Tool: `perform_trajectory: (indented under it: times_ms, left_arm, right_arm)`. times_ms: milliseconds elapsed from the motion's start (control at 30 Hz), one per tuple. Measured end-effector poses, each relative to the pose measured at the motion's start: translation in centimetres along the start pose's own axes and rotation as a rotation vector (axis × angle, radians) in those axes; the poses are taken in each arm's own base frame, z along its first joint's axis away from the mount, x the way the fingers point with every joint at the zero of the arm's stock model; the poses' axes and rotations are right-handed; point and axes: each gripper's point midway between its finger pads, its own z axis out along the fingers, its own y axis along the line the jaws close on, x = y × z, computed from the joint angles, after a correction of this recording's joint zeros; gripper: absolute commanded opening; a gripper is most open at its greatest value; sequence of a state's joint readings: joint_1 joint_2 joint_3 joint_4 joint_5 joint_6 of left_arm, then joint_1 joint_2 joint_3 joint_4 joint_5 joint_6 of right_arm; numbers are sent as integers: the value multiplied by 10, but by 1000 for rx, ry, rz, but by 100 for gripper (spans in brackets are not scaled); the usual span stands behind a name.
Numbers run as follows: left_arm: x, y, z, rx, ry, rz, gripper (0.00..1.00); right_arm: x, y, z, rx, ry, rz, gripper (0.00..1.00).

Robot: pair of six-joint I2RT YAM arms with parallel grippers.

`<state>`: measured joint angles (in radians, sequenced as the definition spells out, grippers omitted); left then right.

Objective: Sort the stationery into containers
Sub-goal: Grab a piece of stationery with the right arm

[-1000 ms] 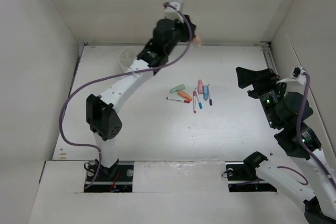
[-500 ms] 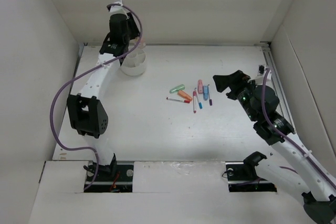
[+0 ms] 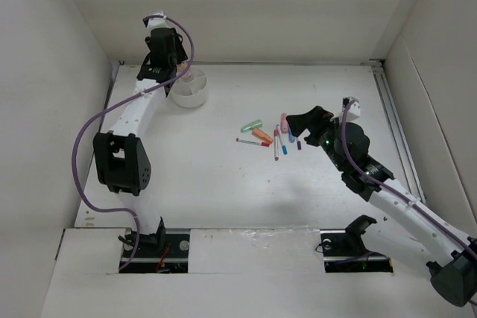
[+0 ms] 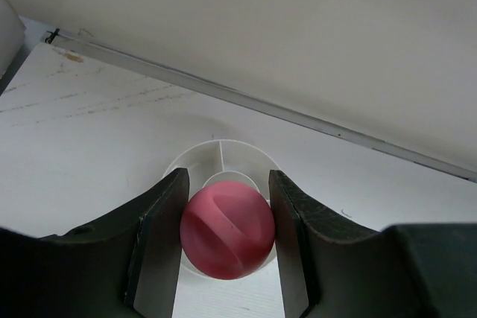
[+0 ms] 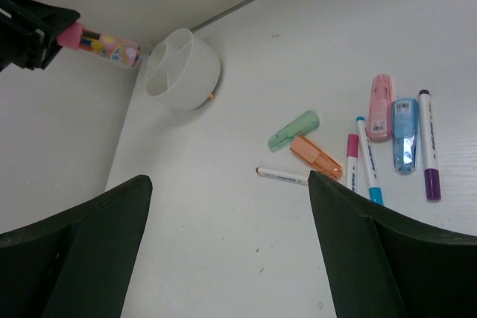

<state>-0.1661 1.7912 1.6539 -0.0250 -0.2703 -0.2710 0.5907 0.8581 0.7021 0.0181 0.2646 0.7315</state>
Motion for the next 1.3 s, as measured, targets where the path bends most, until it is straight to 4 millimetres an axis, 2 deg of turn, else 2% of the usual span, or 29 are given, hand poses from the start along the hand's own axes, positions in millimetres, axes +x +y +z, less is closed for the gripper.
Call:
perform_trajectory:
  times_ms: [233, 567, 700, 800, 900, 1133, 1233, 1300]
  left_arm:
    - [-3, -5, 13, 5, -17, 18, 29]
    - [27, -2, 34, -8, 32, 53, 29]
    - [29, -2, 36, -7, 32, 62, 30]
    - [25, -2, 37, -4, 17, 67, 34]
    - [28, -1, 40, -5, 4, 74, 50]
    - [56, 7, 42, -27, 30, 103, 70]
    - [62, 4, 41, -24, 35, 112, 74]
    - [59, -1, 39, -17, 23, 109, 76]
  right_arm:
    - [11, 2, 5, -5, 30, -7, 92]
    - [14, 1, 8, -1, 35, -16, 92]
    - [22, -1, 11, 7, 56, -27, 92]
    - [24, -1, 12, 9, 63, -29, 92]
    - [25, -2, 13, 12, 66, -30, 92]
    - [31, -6, 17, 29, 80, -37, 93]
    - [33, -10, 19, 43, 81, -41, 93]
    - [32, -11, 19, 49, 76, -43, 88]
